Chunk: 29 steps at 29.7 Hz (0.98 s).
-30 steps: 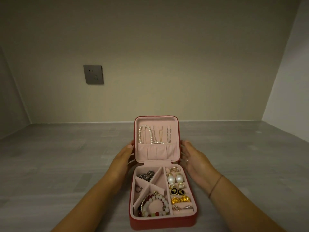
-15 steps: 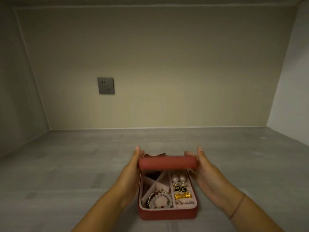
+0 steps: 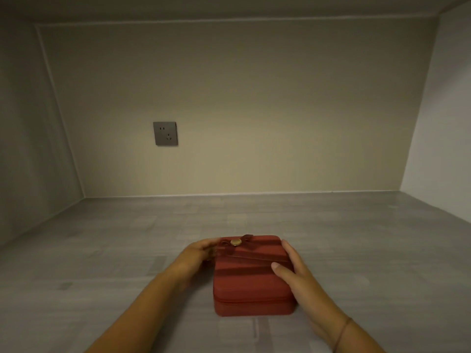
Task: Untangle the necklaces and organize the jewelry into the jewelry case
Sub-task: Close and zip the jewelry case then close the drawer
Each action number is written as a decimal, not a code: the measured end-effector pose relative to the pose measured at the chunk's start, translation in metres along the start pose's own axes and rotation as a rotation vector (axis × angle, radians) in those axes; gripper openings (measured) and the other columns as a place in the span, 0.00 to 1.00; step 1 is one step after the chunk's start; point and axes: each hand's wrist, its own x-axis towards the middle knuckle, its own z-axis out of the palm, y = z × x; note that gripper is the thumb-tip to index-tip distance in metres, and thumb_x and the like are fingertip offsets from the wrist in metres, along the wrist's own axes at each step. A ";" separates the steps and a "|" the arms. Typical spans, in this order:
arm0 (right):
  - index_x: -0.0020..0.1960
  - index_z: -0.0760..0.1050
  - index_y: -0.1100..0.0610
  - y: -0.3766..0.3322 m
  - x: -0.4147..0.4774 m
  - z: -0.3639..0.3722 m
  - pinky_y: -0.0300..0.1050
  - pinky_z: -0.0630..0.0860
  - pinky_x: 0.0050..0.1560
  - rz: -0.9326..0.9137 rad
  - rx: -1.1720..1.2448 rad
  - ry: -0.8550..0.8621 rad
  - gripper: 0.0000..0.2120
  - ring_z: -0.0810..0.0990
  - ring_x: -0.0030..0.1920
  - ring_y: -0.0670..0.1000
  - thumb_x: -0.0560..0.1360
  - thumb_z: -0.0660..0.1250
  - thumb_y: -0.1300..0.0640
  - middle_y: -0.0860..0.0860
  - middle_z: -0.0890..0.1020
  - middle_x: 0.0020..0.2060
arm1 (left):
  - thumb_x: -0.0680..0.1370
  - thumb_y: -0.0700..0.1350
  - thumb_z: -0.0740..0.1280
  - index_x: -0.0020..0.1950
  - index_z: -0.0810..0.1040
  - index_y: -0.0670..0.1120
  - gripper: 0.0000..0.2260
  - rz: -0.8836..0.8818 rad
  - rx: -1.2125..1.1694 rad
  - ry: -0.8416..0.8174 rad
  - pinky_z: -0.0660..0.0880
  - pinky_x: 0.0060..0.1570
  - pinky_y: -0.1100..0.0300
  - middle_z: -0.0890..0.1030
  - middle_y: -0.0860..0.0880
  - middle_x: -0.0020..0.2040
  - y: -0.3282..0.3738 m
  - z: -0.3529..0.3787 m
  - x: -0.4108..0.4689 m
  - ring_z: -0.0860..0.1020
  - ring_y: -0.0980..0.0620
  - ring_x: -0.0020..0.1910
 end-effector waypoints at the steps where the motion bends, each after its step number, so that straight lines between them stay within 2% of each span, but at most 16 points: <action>1: 0.72 0.61 0.46 0.002 0.000 0.001 0.32 0.75 0.47 -0.007 0.012 0.016 0.26 0.74 0.57 0.41 0.78 0.62 0.61 0.47 0.72 0.64 | 0.77 0.26 0.53 0.64 0.78 0.44 0.24 0.016 0.059 -0.066 0.75 0.60 0.50 0.83 0.42 0.56 -0.001 -0.003 0.002 0.80 0.43 0.57; 3: 0.72 0.61 0.46 0.004 -0.001 0.002 0.30 0.75 0.45 -0.026 0.012 0.042 0.25 0.74 0.56 0.40 0.79 0.61 0.61 0.47 0.72 0.63 | 0.77 0.25 0.54 0.64 0.78 0.45 0.24 0.055 0.167 -0.177 0.72 0.64 0.48 0.82 0.43 0.58 0.001 -0.007 0.005 0.79 0.44 0.59; 6: 0.70 0.62 0.44 0.007 -0.004 0.003 0.32 0.75 0.44 -0.040 0.005 0.058 0.22 0.74 0.56 0.40 0.79 0.60 0.58 0.44 0.73 0.61 | 0.79 0.34 0.60 0.61 0.80 0.46 0.16 0.047 0.201 -0.206 0.71 0.65 0.46 0.82 0.43 0.57 0.008 -0.005 0.007 0.80 0.44 0.58; 8: 0.67 0.66 0.43 0.006 0.000 0.000 0.34 0.73 0.51 -0.003 0.045 0.035 0.18 0.75 0.58 0.42 0.79 0.60 0.54 0.43 0.75 0.60 | 0.81 0.41 0.60 0.59 0.82 0.46 0.13 0.044 0.124 -0.161 0.70 0.66 0.45 0.83 0.43 0.56 0.008 -0.005 0.006 0.80 0.44 0.58; 10: 0.63 0.73 0.47 -0.002 0.013 -0.010 0.38 0.71 0.55 0.059 0.162 -0.020 0.13 0.77 0.57 0.44 0.80 0.57 0.51 0.44 0.79 0.56 | 0.82 0.50 0.57 0.60 0.81 0.47 0.16 0.054 0.039 -0.158 0.68 0.67 0.45 0.82 0.43 0.58 0.003 -0.005 0.005 0.79 0.44 0.60; 12: 0.65 0.71 0.52 -0.006 0.037 -0.027 0.40 0.69 0.59 0.122 0.172 -0.064 0.14 0.75 0.59 0.46 0.81 0.54 0.55 0.47 0.78 0.58 | 0.81 0.57 0.57 0.61 0.80 0.49 0.19 0.061 0.019 -0.189 0.69 0.66 0.47 0.81 0.45 0.60 -0.001 -0.003 0.000 0.78 0.45 0.61; 15: 0.70 0.65 0.52 -0.002 0.075 -0.052 0.44 0.67 0.67 0.125 -0.077 -0.206 0.21 0.72 0.66 0.49 0.80 0.55 0.66 0.51 0.73 0.67 | 0.75 0.58 0.65 0.63 0.77 0.52 0.19 0.079 0.080 -0.188 0.75 0.59 0.52 0.83 0.48 0.56 0.001 0.008 -0.010 0.81 0.49 0.56; 18: 0.70 0.68 0.54 0.004 0.094 -0.059 0.43 0.71 0.64 0.119 -0.210 -0.373 0.27 0.75 0.64 0.49 0.76 0.55 0.75 0.52 0.75 0.66 | 0.72 0.57 0.68 0.63 0.76 0.52 0.21 0.095 0.054 -0.181 0.77 0.57 0.53 0.83 0.49 0.55 0.001 0.013 -0.010 0.82 0.49 0.54; 20: 0.66 0.72 0.57 0.004 0.098 -0.059 0.45 0.73 0.63 0.067 -0.262 -0.421 0.22 0.77 0.62 0.50 0.76 0.59 0.73 0.52 0.79 0.61 | 0.73 0.55 0.68 0.63 0.76 0.51 0.20 0.092 0.028 -0.166 0.76 0.58 0.52 0.83 0.48 0.55 0.001 0.014 -0.009 0.82 0.49 0.55; 25: 0.56 0.80 0.57 0.007 0.105 -0.063 0.51 0.76 0.55 -0.001 -0.315 -0.330 0.14 0.81 0.50 0.52 0.76 0.63 0.69 0.54 0.84 0.50 | 0.74 0.54 0.67 0.63 0.77 0.51 0.18 0.076 -0.003 -0.159 0.76 0.59 0.51 0.83 0.46 0.56 0.000 0.015 -0.005 0.81 0.47 0.55; 29: 0.51 0.82 0.56 0.010 0.108 -0.065 0.42 0.74 0.42 0.001 -0.399 -0.255 0.11 0.81 0.38 0.43 0.75 0.64 0.67 0.49 0.85 0.41 | 0.75 0.54 0.67 0.63 0.77 0.51 0.17 0.040 -0.005 -0.145 0.76 0.59 0.50 0.83 0.46 0.56 -0.002 0.016 -0.002 0.81 0.46 0.56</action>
